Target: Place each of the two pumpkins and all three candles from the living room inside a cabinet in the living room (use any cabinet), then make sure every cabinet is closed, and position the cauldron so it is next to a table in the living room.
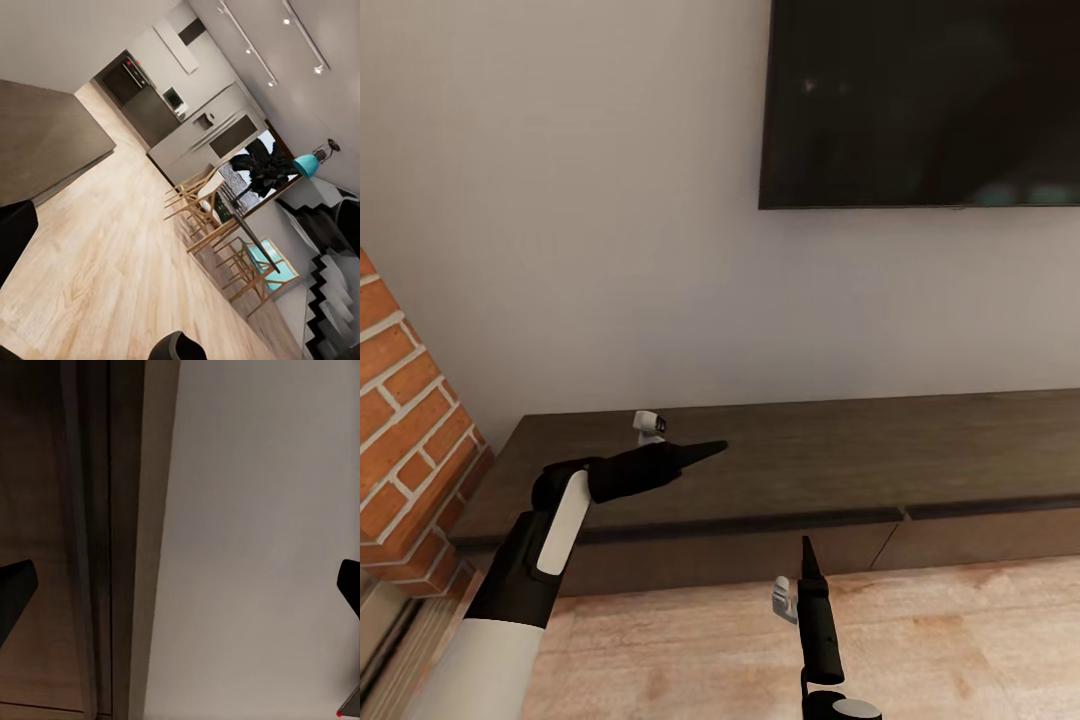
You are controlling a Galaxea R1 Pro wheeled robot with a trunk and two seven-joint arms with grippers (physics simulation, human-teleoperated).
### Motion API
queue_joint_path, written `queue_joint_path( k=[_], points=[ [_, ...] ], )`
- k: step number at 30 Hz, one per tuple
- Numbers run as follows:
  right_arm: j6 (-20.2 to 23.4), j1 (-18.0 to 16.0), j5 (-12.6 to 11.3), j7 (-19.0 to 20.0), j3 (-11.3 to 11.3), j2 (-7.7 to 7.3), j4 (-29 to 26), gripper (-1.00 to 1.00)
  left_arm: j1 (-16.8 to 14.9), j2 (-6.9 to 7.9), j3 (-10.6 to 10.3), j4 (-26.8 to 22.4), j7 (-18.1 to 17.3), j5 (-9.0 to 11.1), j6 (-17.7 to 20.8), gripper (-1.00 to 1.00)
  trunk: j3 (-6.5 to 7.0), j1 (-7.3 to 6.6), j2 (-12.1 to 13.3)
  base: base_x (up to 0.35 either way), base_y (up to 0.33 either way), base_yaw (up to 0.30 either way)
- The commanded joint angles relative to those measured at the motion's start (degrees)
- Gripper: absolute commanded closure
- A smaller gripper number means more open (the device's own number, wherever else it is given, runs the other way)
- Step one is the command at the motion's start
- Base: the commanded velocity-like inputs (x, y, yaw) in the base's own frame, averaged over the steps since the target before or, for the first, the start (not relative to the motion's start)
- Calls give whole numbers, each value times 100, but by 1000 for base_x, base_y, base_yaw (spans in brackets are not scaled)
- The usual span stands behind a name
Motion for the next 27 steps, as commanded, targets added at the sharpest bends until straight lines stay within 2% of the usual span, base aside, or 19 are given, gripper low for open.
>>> queue_joint_path(
  k=[1, 9, 27],
  points=[
    [0, 0, 0, 1, 0, 0, 0, -100, 0, 5, 2, 0, -1, 4, 0, -100, 0, 0, 0, 0, 0, 0],
    [-1, 0, 0, -1, 0, 0, -1, -100, 0, 10, 3, 0, -11, 7, 2, -100, 0, 0, 0, 0, 0, 0],
    [-1, 0, 0, -26, 0, 0, -1, -100, 0, 2, 0, 2, -3, 7, 0, -100, -323, 395, -722, 0, 0, 0]
  ],
)
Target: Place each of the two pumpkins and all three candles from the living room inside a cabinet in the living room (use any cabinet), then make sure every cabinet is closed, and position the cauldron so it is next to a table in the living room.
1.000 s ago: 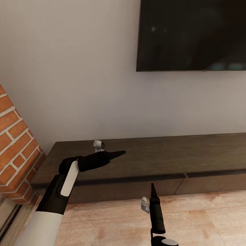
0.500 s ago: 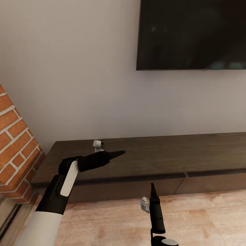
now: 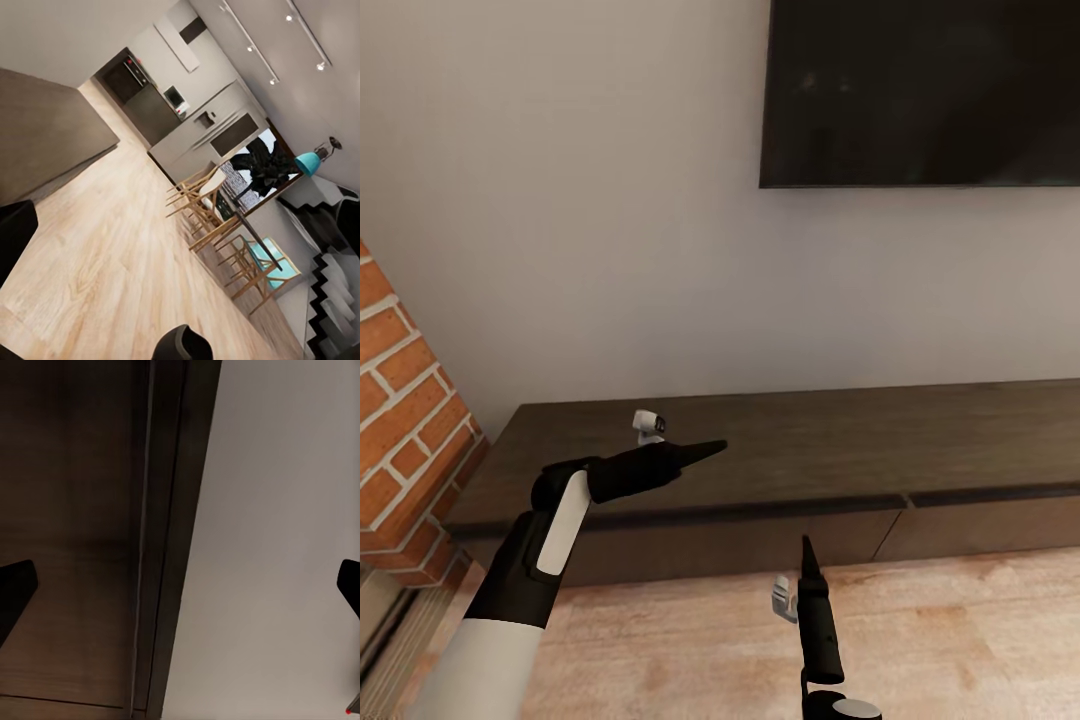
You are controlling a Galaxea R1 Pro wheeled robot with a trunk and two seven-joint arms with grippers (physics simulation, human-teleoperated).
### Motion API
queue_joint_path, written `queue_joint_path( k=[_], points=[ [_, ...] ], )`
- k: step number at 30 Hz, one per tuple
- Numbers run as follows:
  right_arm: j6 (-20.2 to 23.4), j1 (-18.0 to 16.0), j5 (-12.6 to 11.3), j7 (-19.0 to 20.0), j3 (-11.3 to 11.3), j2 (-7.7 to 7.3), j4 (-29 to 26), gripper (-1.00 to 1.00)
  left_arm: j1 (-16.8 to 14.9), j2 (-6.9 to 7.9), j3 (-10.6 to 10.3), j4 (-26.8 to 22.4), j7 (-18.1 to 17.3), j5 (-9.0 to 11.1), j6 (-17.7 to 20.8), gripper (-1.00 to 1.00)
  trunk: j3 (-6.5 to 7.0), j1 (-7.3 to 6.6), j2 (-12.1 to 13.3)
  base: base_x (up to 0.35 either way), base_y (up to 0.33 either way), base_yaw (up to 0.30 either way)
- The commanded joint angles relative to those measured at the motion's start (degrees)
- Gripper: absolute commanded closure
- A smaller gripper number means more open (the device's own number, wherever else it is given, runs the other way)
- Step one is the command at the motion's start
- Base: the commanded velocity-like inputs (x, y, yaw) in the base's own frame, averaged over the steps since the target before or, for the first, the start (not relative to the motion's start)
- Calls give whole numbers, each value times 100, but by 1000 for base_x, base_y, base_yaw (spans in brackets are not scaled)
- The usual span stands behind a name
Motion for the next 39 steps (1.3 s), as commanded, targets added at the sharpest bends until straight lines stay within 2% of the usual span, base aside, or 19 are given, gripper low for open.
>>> queue_joint_path(
  k=[1, 4, 26, 35, 39],
  points=[
    [0, 0, 0, -12, 1, 0, 0, -100, 0, 0, 1, 1, 0, 2, 1, -100, -18, 22, -42, 0, 0, 0],
    [0, 0, 0, -35, 1, 0, 0, -100, 0, 0, -1, 4, 0, 2, 2, -100, -72, 88, -162, 0, 0, 0],
    [0, 0, -8, -104, 1, 33, -96, -100, 0, 9, 3, -1, -34, 2, 3, -100, -72, 88, -162, 66, 0, 0],
    [0, 0, -7, -105, 1, 35, -97, -100, 0, 9, 3, 7, -44, 2, 5, -100, -234, 286, -523, 0, 0, 0],
    [0, 0, -5, -103, 1, 35, -97, -100, 0, 9, 3, 7, -44, 2, 6, -100, -256, 289, -524, 0, 0, 0]
  ],
)
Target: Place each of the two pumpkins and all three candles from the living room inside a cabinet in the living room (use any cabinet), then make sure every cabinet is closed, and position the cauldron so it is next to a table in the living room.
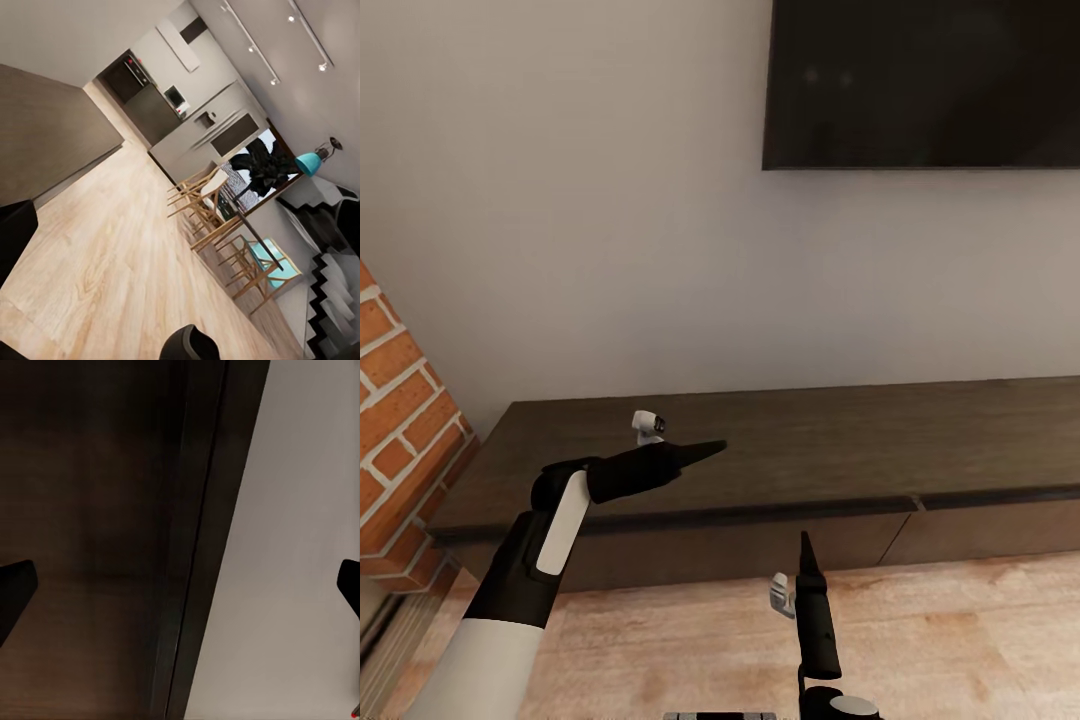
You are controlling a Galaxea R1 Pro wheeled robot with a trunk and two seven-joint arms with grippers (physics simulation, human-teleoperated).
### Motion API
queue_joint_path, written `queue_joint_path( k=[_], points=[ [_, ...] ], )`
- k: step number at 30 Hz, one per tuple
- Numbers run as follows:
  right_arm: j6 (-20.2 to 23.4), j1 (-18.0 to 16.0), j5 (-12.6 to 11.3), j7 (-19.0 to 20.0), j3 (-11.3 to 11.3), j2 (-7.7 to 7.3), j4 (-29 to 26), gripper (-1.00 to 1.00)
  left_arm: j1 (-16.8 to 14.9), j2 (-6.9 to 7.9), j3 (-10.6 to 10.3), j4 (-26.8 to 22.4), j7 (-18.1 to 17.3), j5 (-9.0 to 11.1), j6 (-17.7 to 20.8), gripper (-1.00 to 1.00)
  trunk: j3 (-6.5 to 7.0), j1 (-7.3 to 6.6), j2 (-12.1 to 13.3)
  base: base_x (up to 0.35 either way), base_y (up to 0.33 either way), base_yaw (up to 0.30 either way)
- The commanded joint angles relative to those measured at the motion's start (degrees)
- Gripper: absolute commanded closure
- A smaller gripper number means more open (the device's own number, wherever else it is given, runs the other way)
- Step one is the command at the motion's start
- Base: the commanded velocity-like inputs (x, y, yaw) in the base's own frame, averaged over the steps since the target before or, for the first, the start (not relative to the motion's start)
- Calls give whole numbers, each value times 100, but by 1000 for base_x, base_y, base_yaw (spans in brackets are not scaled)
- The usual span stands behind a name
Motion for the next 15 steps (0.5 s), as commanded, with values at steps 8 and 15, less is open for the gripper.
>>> queue_joint_path(
  k=[8, 15],
  points=[
    [0, 0, -4, -2, 0, 0, 0, -100, 0, 0, 0, 0, 0, 0, -3, -100, 0, 0, 0, 0, 0, 0],
    [0, 0, -4, -1, 0, 0, -20, -100, 0, 0, 0, 0, 0, 0, 0, -100, 0, 0, 0, 29, 0, 0]
  ],
)
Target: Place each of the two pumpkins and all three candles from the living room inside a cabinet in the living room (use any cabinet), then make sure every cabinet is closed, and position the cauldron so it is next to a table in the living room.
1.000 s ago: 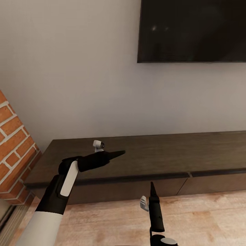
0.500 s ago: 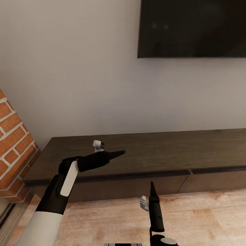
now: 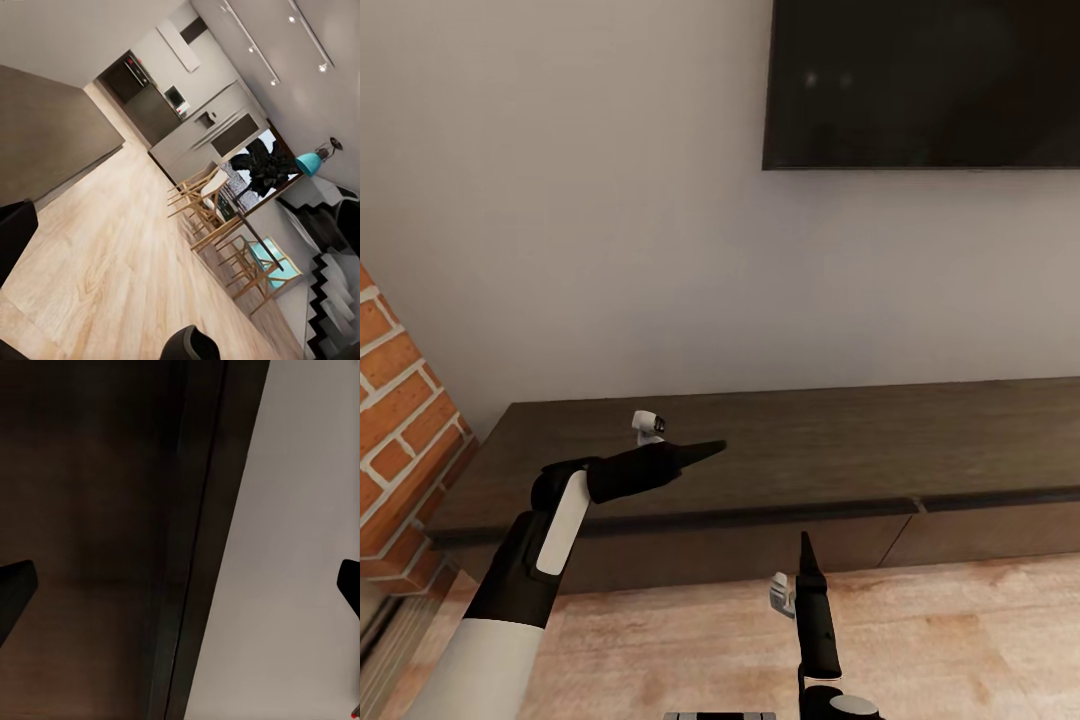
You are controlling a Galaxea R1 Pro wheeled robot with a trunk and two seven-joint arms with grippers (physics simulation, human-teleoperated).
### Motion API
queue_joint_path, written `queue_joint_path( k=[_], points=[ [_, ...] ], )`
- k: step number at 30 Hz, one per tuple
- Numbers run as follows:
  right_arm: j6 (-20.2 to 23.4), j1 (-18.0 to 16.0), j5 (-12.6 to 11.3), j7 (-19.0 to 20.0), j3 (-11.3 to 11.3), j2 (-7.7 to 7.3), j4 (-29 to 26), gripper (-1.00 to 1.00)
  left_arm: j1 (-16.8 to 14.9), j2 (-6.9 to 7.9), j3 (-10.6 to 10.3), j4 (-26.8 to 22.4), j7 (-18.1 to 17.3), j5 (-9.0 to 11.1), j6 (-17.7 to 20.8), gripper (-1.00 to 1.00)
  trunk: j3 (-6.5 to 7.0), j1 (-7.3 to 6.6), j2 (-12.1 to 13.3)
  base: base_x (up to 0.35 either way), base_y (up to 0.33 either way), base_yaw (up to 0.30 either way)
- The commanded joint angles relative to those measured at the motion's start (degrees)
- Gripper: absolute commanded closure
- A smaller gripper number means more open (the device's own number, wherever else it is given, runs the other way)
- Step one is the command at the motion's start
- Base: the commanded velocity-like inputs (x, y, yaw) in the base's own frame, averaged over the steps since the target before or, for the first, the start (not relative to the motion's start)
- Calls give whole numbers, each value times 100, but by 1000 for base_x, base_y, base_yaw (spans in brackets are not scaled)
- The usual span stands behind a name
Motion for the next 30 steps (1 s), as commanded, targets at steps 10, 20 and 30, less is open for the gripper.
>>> queue_joint_path(
  k=[10, 20, 30],
  points=[
    [-2, 0, 0, 0, 0, 0, -7, -100, 0, 0, 0, 0, 0, 0, -4, -100, 0, 0, 0, 194, 0, 0],
    [0, 0, 0, -12, -9, 9, -7, -100, 3, 0, 0, 0, 0, 0, -5, -100, 0, 0, 0, 4, 0, 0],
    [0, 0, -17, -18, -17, 28, -7, -100, 1, 0, 0, 0, 0, 0, -5, -100, 0, 0, 0, 0, 0, 0]
  ],
)
